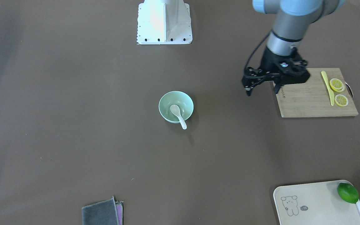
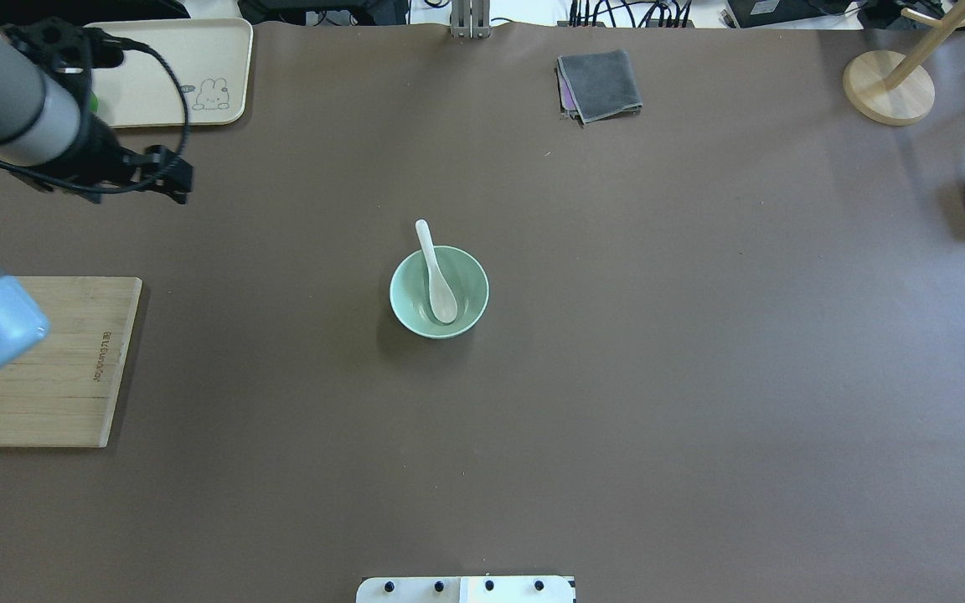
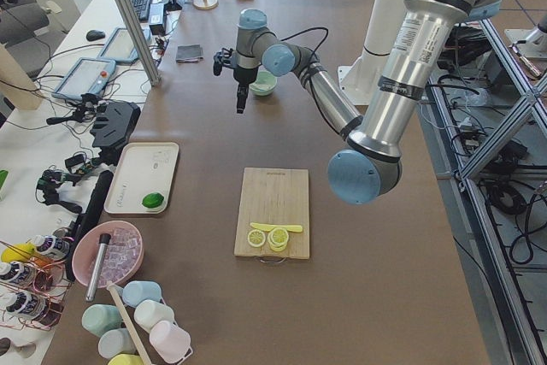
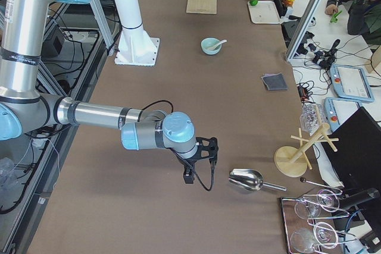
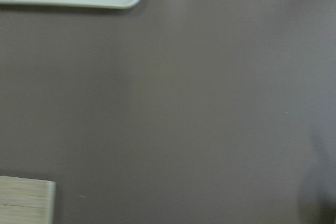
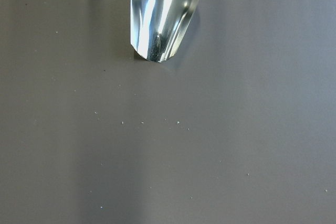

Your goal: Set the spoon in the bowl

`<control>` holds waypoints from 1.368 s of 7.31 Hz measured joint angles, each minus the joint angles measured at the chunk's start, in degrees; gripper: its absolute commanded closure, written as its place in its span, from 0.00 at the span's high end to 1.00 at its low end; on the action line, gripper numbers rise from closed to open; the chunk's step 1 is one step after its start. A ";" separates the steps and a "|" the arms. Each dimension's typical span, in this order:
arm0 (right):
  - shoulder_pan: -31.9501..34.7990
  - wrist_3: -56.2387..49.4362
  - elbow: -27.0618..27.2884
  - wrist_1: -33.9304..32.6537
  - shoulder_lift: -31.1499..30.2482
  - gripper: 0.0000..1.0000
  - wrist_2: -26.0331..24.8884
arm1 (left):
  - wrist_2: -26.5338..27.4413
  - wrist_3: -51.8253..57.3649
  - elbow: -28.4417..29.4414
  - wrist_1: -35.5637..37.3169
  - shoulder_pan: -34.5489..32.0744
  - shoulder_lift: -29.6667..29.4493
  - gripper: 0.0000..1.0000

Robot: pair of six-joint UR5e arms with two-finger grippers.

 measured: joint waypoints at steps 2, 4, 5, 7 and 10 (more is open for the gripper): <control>-0.07 -0.15 -0.19 -0.55 0.02 1.00 0.03 | -8.63 30.43 3.26 2.03 -17.49 8.81 0.98; -2.11 -0.60 0.12 -1.76 0.26 1.00 0.03 | -14.28 54.85 11.70 2.30 -31.73 12.99 0.98; -4.00 -0.70 1.25 -4.61 0.90 1.00 0.02 | -15.01 58.84 13.72 2.28 -34.33 14.66 0.98; -5.95 -0.82 6.95 -16.38 2.96 1.00 -0.31 | -15.47 60.52 14.69 1.84 -37.04 18.59 0.98; -6.03 -1.32 11.84 -25.39 4.65 1.00 -0.73 | -15.09 60.49 13.89 3.63 -39.21 22.17 0.98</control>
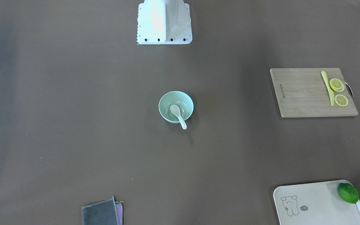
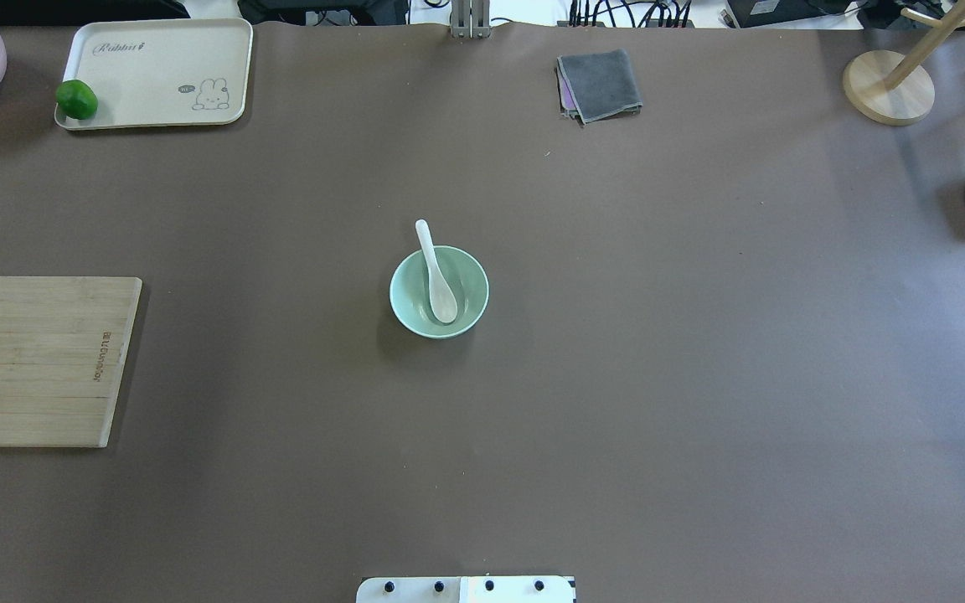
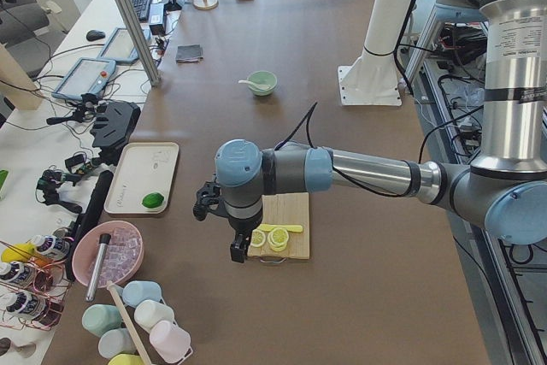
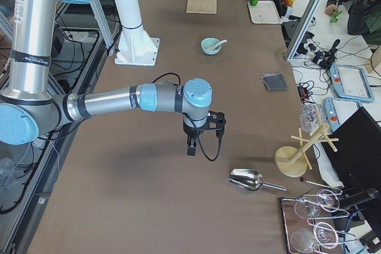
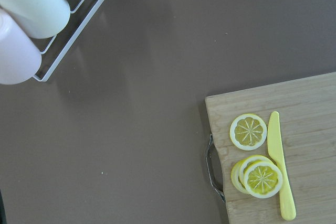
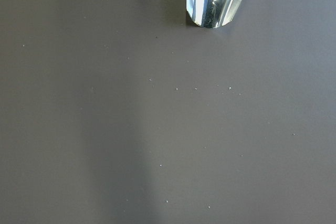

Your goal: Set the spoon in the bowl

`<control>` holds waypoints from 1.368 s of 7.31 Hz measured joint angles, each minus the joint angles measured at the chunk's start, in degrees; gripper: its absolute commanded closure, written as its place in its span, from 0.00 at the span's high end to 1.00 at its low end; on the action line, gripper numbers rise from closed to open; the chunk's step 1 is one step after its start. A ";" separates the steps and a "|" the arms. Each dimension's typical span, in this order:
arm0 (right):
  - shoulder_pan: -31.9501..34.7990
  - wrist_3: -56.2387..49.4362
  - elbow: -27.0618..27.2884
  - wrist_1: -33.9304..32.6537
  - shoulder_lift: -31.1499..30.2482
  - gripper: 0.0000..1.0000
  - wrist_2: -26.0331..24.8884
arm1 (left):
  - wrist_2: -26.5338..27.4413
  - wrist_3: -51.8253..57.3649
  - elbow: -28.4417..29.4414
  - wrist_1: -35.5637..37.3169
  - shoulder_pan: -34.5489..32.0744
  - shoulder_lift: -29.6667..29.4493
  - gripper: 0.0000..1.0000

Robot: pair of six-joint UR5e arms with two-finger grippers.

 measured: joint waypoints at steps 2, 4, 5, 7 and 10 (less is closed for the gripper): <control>-0.02 0.01 0.19 -0.30 0.05 1.00 -0.02 | -0.48 -3.41 -1.47 0.15 -0.24 0.74 0.98; -0.04 0.03 0.22 -0.21 -0.02 1.00 0.06 | -3.21 -8.45 -4.08 0.08 -0.31 1.52 0.98; -0.04 0.03 0.24 -0.20 -0.09 1.00 0.19 | -4.16 -9.11 -5.37 -0.03 -0.32 2.37 0.98; -0.04 0.05 0.24 -0.25 -0.27 1.00 0.66 | -4.65 -9.32 -6.66 -0.13 -0.32 3.38 0.98; -0.04 0.02 0.37 -0.24 -0.90 1.00 0.92 | -4.63 -9.28 -6.83 -0.17 -0.29 3.79 0.98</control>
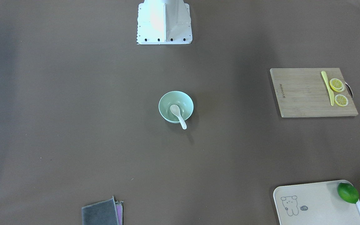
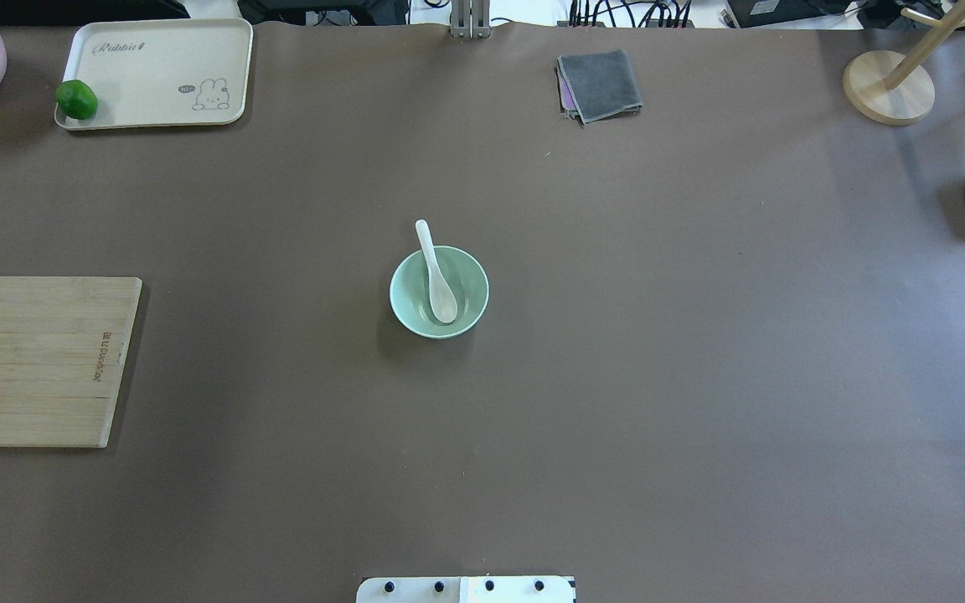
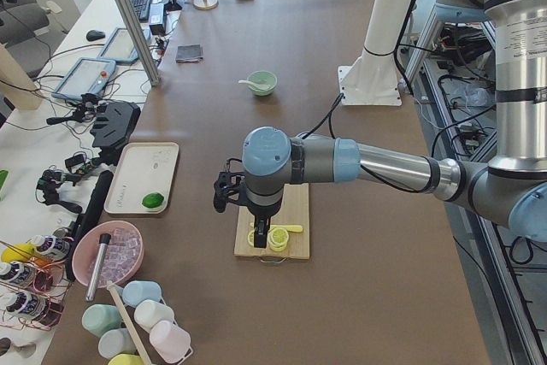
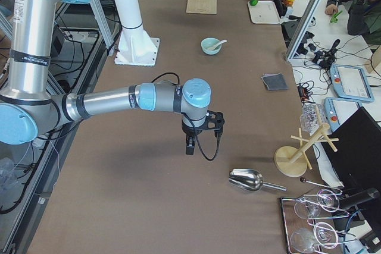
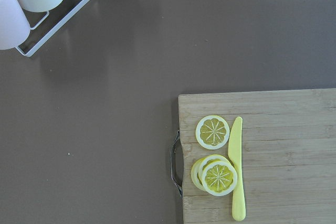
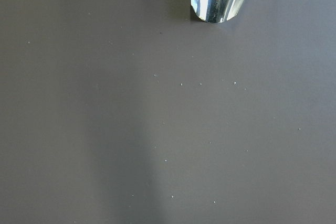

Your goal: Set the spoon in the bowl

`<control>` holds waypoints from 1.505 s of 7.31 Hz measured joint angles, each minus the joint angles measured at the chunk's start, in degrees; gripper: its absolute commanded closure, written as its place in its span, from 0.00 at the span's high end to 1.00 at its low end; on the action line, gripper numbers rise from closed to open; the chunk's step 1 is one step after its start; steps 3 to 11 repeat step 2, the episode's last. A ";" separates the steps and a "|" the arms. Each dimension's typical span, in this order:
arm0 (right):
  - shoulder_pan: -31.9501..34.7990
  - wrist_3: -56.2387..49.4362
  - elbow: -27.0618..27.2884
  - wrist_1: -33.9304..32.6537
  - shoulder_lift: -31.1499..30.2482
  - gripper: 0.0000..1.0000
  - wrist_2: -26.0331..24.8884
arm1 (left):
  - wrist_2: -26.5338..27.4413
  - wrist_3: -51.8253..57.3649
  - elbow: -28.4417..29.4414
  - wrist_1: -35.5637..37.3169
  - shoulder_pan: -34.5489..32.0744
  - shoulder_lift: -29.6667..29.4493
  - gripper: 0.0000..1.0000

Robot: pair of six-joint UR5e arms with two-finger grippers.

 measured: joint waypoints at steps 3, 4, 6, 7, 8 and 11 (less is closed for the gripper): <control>0.00 -0.05 0.40 -0.02 -0.32 1.00 0.00 | 0.01 -0.05 -0.10 0.00 0.00 0.04 0.98; 0.00 -0.05 0.40 -0.02 -0.32 1.00 0.00 | 0.01 -0.05 -0.10 0.00 0.00 0.04 0.98; 0.00 -0.05 0.40 -0.02 -0.32 1.00 0.00 | 0.01 -0.05 -0.10 0.00 0.00 0.04 0.98; 0.00 -0.05 0.40 -0.02 -0.32 1.00 0.00 | 0.01 -0.05 -0.10 0.00 0.00 0.04 0.98; 0.00 -0.05 0.40 -0.02 -0.32 1.00 0.00 | 0.01 -0.05 -0.10 0.00 0.00 0.04 0.98; 0.00 -0.05 0.40 -0.02 -0.32 1.00 0.00 | 0.01 -0.05 -0.10 0.00 0.00 0.04 0.98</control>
